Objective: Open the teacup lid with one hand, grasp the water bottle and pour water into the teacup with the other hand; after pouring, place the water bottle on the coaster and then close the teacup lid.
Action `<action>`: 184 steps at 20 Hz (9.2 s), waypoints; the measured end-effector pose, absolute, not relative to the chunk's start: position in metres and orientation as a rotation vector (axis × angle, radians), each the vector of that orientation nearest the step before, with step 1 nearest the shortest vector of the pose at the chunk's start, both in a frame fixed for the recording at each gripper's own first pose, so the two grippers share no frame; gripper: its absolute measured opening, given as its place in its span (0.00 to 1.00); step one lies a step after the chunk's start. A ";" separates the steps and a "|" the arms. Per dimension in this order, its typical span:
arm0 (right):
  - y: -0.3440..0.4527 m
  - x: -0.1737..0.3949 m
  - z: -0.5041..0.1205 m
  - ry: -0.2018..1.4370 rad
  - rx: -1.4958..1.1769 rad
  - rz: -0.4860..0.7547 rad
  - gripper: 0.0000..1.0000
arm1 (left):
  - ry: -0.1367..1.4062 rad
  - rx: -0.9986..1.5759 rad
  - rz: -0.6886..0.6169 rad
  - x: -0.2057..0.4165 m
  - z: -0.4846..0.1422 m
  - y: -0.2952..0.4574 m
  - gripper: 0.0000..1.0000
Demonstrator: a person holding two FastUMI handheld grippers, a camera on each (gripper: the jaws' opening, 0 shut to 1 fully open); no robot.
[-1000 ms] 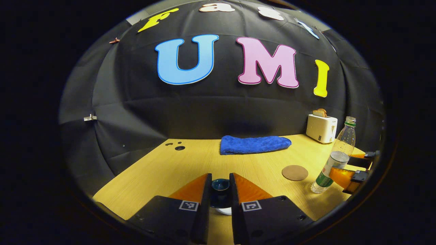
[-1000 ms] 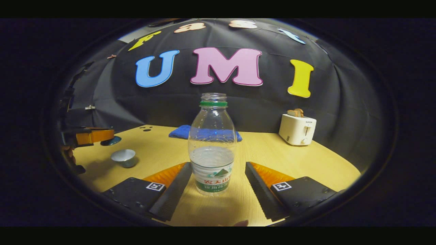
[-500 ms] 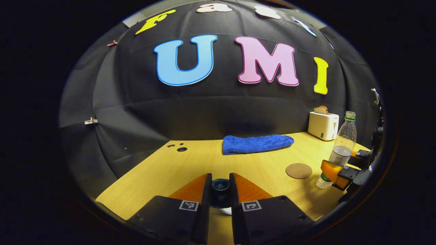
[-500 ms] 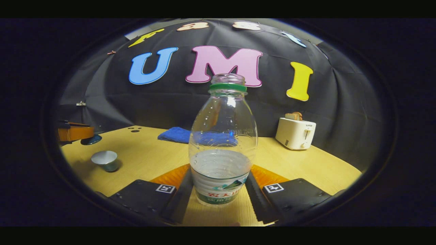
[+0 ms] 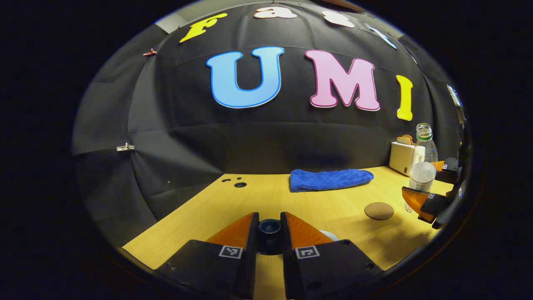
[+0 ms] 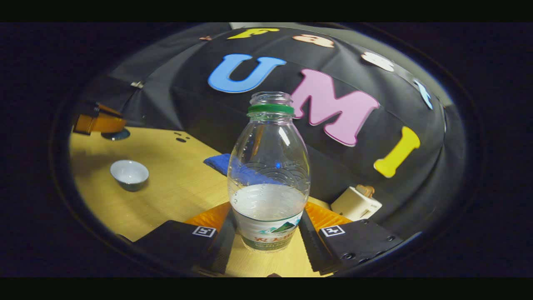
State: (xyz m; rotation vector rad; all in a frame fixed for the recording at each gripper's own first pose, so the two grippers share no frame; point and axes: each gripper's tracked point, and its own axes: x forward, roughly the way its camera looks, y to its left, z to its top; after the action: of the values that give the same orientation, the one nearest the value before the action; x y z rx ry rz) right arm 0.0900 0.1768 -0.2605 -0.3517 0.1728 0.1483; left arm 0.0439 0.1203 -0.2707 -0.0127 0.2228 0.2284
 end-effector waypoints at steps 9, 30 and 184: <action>0.234 0.115 -0.260 0.083 -0.793 0.261 0.77 | 0.222 -0.004 0.330 0.008 -0.282 0.172 0.31; 0.275 0.135 -0.285 0.000 -1.371 0.380 0.74 | 0.233 -0.035 0.378 -0.013 -0.313 0.194 0.31; 0.181 0.000 -0.007 0.132 0.256 0.209 0.95 | 0.077 -0.037 0.032 0.026 -0.033 0.033 0.51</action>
State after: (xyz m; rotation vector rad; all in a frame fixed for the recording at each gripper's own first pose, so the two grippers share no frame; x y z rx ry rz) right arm 0.0004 0.1806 -0.0066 0.2561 0.1322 0.2090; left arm 0.0260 0.0328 -0.0335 -0.0374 0.0774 0.0316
